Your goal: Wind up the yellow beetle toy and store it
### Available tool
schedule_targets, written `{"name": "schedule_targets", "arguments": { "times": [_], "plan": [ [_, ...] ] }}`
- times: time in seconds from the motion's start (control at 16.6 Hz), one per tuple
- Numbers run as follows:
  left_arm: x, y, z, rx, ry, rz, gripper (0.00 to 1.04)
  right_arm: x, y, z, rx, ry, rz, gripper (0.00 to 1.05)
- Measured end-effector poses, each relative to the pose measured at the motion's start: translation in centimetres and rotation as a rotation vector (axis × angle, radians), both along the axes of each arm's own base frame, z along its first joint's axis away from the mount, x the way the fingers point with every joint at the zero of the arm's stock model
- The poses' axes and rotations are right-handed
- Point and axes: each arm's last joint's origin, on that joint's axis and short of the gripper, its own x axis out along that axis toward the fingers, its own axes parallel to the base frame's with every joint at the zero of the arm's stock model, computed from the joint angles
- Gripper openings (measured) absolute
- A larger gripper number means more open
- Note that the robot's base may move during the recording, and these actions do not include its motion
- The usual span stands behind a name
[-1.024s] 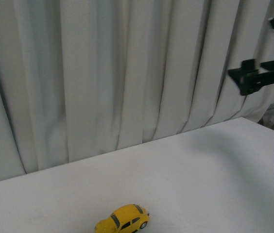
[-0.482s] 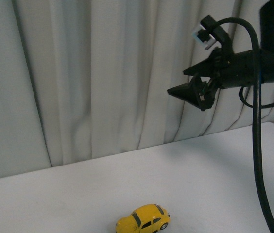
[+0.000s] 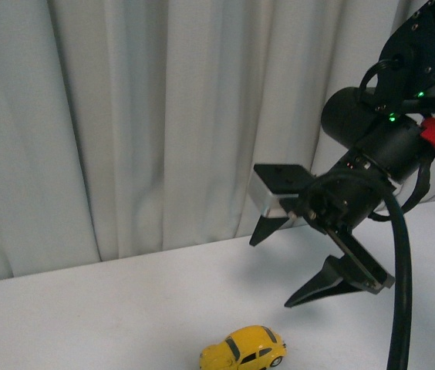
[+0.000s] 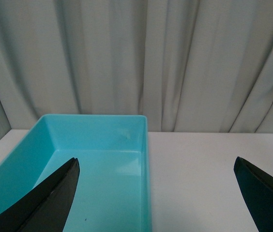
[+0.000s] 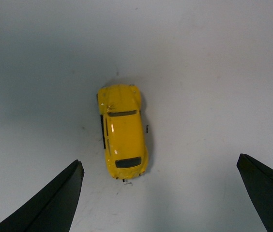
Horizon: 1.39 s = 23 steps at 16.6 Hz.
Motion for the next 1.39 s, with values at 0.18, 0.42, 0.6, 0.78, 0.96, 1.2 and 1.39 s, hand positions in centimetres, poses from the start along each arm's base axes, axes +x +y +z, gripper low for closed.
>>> {"name": "schedule_targets", "arguments": {
  "times": [0.18,0.42,0.6,0.78,0.96,1.2,1.39],
  "plan": [
    [0.0,0.0,0.0,0.000,0.000,0.000,0.98,0.4,1.7,-1.7,-0.096,-0.007,0.083,0.98],
    [0.0,0.0,0.0,0.000,0.000,0.000,0.98,0.2,4.5,-5.6,-0.139,0.028,0.166,0.98],
    [0.0,0.0,0.0,0.000,0.000,0.000,0.98,0.6,4.8,-8.1,-0.176,0.048,0.175,0.98],
    [0.0,0.0,0.0,0.000,0.000,0.000,0.98,1.2,4.8,-8.8,-0.192,0.053,0.163,0.98],
    [0.0,0.0,0.0,0.000,0.000,0.000,0.98,1.8,5.1,-9.2,-0.189,0.064,0.154,0.85],
    [0.0,0.0,0.0,0.000,0.000,0.000,0.98,1.8,5.8,-9.2,-0.190,0.069,0.134,0.45],
    [0.0,0.0,0.0,0.000,0.000,0.000,0.98,1.8,5.8,-9.3,-0.185,0.086,0.094,0.41]
  ]
}}
